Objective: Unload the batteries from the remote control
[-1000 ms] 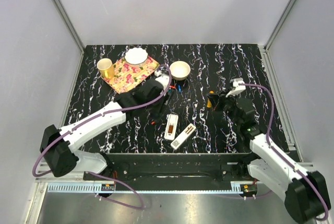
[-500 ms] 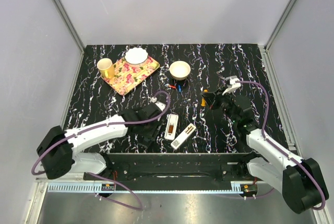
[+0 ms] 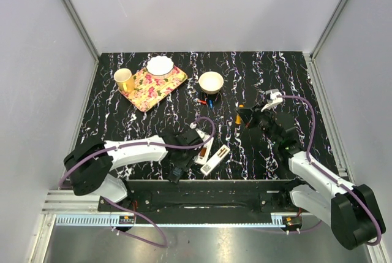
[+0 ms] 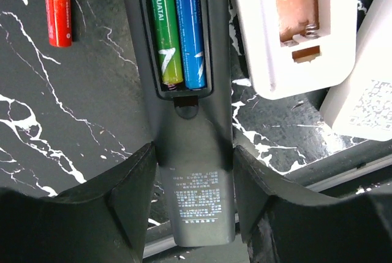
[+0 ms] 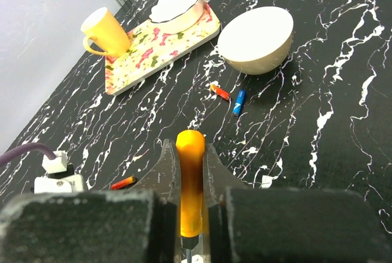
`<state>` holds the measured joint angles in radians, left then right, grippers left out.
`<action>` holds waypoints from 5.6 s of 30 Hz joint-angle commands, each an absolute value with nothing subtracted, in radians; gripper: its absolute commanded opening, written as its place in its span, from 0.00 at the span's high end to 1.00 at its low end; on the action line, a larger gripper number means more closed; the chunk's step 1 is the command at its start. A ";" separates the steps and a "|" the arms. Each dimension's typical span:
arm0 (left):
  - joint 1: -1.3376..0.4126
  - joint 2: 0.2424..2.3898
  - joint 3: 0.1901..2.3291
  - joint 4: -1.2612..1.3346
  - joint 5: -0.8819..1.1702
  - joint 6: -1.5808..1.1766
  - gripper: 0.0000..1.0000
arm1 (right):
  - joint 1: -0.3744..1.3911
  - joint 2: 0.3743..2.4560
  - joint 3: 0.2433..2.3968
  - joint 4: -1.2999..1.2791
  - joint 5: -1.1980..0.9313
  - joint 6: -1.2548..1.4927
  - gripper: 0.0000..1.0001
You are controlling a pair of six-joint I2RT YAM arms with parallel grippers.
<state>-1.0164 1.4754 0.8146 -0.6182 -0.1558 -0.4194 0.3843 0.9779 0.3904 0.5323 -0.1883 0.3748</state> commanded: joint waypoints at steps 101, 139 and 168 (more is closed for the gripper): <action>-0.917 1.189 0.502 -0.146 -0.164 -0.624 0.29 | 1.037 1.704 0.511 1.545 0.580 0.032 1.00; -0.919 1.250 0.503 -0.186 -0.206 -0.598 0.48 | 1.037 1.776 0.554 1.546 0.588 0.068 1.00; -0.919 1.292 0.502 -0.163 -0.186 -0.595 0.54 | 1.039 1.758 0.529 1.545 0.520 0.094 1.00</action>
